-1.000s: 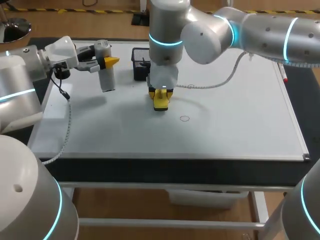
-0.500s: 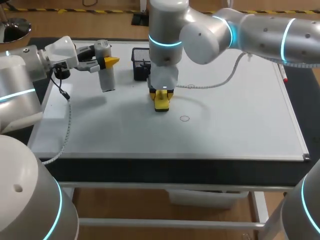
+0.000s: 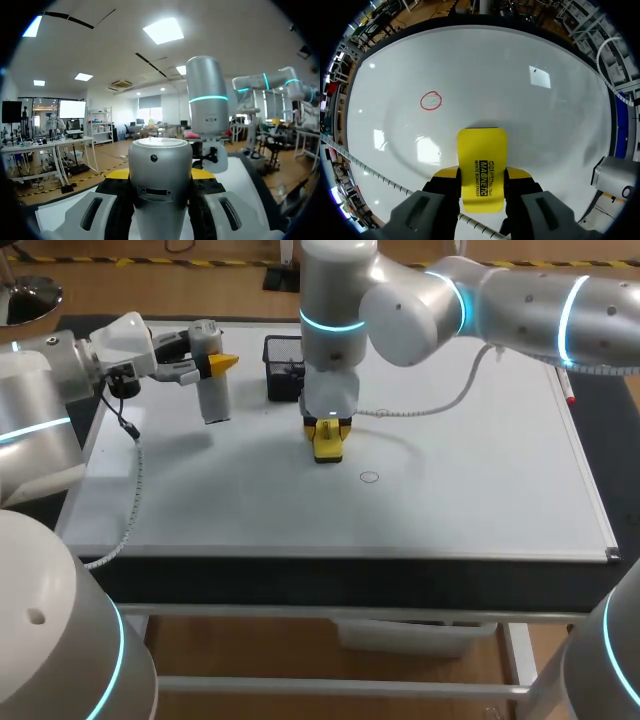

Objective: Pick up the inspection probe, press it on each red-marked spot on the whiteboard one by one, put down the probe, pick up the eraser, and wipe off all the red marks.

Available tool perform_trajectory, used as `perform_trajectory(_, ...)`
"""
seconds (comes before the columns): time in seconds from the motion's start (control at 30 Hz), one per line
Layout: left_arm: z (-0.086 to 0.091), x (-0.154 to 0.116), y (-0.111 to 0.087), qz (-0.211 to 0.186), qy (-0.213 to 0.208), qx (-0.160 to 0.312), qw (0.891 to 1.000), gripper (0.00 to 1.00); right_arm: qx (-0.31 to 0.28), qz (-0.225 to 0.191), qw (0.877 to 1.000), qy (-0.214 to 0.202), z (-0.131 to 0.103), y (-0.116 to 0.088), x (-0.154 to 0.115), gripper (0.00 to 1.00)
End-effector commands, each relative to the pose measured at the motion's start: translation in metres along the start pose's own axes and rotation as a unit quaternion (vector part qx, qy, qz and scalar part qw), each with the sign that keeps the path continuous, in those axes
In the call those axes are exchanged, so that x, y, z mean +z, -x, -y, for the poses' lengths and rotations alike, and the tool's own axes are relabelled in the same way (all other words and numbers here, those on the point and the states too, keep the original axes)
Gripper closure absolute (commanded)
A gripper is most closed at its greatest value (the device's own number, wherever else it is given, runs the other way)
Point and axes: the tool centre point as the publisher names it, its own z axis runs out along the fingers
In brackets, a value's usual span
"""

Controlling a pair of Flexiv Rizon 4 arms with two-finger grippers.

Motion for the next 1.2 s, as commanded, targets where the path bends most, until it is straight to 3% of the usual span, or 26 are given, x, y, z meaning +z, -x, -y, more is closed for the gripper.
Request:
perform_trajectory(0.03, 0.0, 0.0, 0.0, 0.0, -0.002, 0.001, 1.0, 1.0, 0.004, -0.004, 1.0, 0.0, 0.004, -0.006, 0.0, 1.0)
perform_trajectory(0.9, 0.0, 0.0, 0.0, 0.0, -0.002, 0.001, 1.0, 1.0, 0.053, -0.016, 0.998, -0.018, 0.017, -0.049, -0.005, 1.0)
perform_trajectory(1.2, 0.0, 0.0, 0.0, 0.0, -0.002, 0.001, 1.0, 1.0, 0.042, -0.017, 0.998, -0.037, 0.014, -0.041, -0.027, 1.0)
